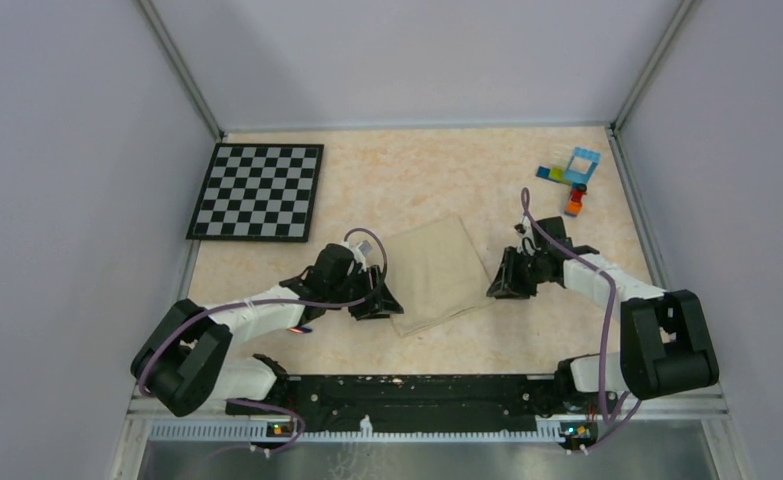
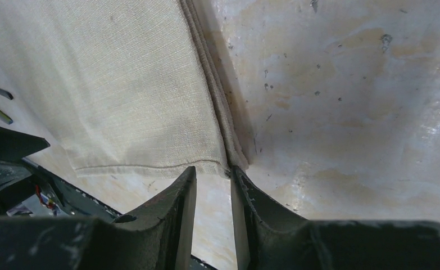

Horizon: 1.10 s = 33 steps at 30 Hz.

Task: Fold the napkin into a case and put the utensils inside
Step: Pick up the top corner of the square-folded napkin from the center of the board.

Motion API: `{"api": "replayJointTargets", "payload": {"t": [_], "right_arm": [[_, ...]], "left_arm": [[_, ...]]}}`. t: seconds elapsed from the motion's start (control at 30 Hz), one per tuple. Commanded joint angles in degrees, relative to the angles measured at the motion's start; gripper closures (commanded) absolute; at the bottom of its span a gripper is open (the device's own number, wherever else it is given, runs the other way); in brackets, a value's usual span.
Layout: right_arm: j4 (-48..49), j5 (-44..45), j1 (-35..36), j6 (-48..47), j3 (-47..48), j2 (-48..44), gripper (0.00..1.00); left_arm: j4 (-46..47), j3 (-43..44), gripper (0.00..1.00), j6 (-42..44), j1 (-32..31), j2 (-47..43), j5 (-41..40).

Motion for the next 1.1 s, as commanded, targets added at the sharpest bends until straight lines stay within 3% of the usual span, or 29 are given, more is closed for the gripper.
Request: {"api": "replayJointTargets", "payload": {"t": [0.0,0.27,0.57,0.77,1.07], "right_arm": [[1.13,-2.45,1.39,-0.63,0.48,-0.18,0.72],[2.17,-3.34,1.60,1.31,-0.60,-2.20,0.74],[3.54,2.25,1.59,3.90,-2.83,-2.78,0.65],[4.98,1.37,1.59,3.86,-2.92,-1.49,0.65],[4.13,1.09,1.63,3.79,-1.15,-2.57,0.77]], "left_arm": [[1.74,-0.08,0.47,0.14,-0.22,-1.13,-0.30],[2.34,-0.22,0.47,-0.12,-0.22,-1.25,-0.01],[2.09,-0.13,0.47,-0.05,-0.26,-1.60,0.20],[2.09,0.08,0.47,0.14,-0.22,-1.36,0.26],[2.35,-0.25,0.47,0.26,-0.22,-1.00,0.31]]}}
